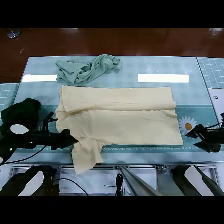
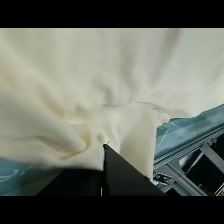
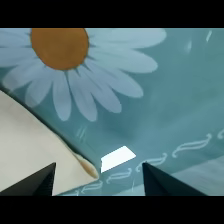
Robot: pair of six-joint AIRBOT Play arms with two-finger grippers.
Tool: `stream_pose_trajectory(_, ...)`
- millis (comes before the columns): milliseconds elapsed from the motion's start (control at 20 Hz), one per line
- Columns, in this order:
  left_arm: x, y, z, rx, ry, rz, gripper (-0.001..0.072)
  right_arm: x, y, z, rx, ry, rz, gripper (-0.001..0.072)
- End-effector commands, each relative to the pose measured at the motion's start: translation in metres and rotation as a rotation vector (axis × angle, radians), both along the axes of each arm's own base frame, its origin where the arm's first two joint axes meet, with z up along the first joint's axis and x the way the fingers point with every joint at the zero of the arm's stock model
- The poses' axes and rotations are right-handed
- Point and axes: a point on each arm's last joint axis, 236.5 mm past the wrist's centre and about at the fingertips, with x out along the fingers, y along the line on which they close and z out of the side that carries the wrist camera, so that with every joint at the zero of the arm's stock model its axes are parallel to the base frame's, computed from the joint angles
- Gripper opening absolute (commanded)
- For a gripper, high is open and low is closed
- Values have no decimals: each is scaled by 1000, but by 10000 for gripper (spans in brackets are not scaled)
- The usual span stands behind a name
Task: Fold the shirts.
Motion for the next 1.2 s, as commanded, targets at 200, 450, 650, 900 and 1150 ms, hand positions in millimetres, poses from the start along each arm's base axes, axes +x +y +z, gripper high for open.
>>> stream_pose_trajectory(200,4,-4,7,-21,-27,6,20,2,48,-13,264,21,6,619)
stream_pose_trajectory(450,4,-4,7,-22,-27,7,20,33,61,-7,348,-109,-13,618)
stream_pose_trajectory(650,11,-3,12,-19,-47,4,20,43,68,2,382,-185,38,78)
stream_pose_trajectory(900,67,4,63,-1,-226,-14,20,77,61,33,400,-315,54,34)
stream_pose_trajectory(1150,144,24,91,57,-331,46,19,139,61,62,240,-387,238,34)
